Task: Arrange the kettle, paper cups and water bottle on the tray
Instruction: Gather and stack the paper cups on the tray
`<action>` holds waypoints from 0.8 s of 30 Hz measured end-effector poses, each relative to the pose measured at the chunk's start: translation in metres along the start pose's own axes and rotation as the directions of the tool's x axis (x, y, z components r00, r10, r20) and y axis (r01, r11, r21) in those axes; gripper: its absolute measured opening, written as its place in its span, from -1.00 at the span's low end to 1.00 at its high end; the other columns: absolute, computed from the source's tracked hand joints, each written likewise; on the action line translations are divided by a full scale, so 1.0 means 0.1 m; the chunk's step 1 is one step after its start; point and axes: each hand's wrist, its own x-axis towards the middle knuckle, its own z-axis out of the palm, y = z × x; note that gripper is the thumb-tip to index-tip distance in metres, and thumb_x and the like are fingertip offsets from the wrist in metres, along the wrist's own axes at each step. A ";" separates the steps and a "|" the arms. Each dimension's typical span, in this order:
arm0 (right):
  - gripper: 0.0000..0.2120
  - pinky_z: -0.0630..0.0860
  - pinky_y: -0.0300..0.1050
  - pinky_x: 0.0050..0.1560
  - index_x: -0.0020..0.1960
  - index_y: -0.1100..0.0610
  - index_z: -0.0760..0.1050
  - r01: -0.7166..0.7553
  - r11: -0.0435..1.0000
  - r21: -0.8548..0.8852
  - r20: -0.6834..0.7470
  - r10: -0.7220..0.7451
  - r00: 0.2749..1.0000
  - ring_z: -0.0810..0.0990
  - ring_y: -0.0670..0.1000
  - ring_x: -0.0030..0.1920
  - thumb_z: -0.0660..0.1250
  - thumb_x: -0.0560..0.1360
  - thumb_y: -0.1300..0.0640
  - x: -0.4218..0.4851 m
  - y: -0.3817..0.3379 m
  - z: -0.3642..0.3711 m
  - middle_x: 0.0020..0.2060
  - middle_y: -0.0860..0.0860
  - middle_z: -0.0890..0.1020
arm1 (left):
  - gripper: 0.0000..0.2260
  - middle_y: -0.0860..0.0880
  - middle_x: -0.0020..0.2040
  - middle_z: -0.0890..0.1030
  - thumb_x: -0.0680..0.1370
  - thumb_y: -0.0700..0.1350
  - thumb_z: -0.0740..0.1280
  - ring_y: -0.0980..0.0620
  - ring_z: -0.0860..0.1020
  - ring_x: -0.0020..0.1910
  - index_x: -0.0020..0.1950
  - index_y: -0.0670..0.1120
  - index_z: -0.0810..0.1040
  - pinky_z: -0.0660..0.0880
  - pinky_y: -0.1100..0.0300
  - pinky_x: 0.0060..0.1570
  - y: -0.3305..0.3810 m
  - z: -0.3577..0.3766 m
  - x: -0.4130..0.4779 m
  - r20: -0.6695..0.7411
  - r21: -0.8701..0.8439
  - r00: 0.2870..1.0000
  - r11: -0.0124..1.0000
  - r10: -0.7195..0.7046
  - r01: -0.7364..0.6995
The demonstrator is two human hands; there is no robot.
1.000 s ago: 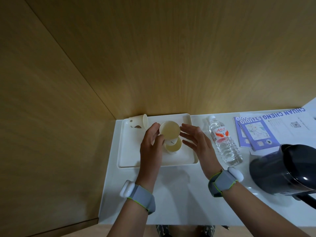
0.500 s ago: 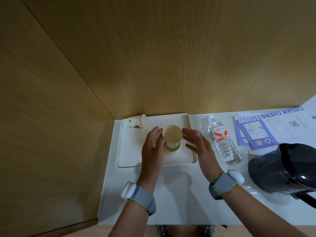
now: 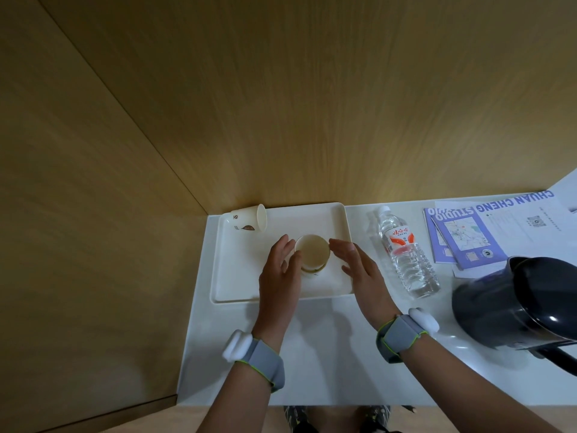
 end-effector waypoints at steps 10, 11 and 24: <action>-0.48 0.41 0.13 0.50 0.24 -0.30 0.58 -0.063 0.996 -0.061 0.033 0.065 0.997 0.54 -0.17 0.38 0.01 0.52 -0.46 0.02 0.11 0.01 0.24 -0.30 0.65 | -0.59 0.13 0.46 0.55 0.69 0.02 0.29 0.12 0.47 0.45 0.55 0.08 0.40 0.39 0.12 0.45 -0.12 0.01 0.00 0.043 0.042 0.997 0.997 -0.070 0.068; -0.49 0.41 0.12 0.50 0.24 -0.31 0.58 -0.069 0.996 -0.064 0.035 0.071 0.997 0.54 -0.17 0.38 0.01 0.52 -0.46 0.02 0.12 0.00 0.23 -0.30 0.65 | -0.59 0.13 0.47 0.54 0.69 0.01 0.29 0.12 0.47 0.46 0.55 0.08 0.40 0.38 0.14 0.43 -0.13 0.01 -0.01 0.044 0.043 0.996 0.996 -0.073 0.072; -0.17 0.38 0.10 0.52 0.38 -0.19 0.53 -0.011 0.998 -0.060 0.060 0.014 0.998 0.54 -0.16 0.39 0.01 0.38 -0.66 0.19 -0.01 0.06 0.33 -0.23 0.61 | -0.65 0.14 0.42 0.56 0.68 -0.03 0.30 0.15 0.48 0.39 0.47 0.10 0.45 0.33 0.44 0.18 0.00 -0.12 0.11 -0.029 0.073 0.999 0.997 -0.021 0.023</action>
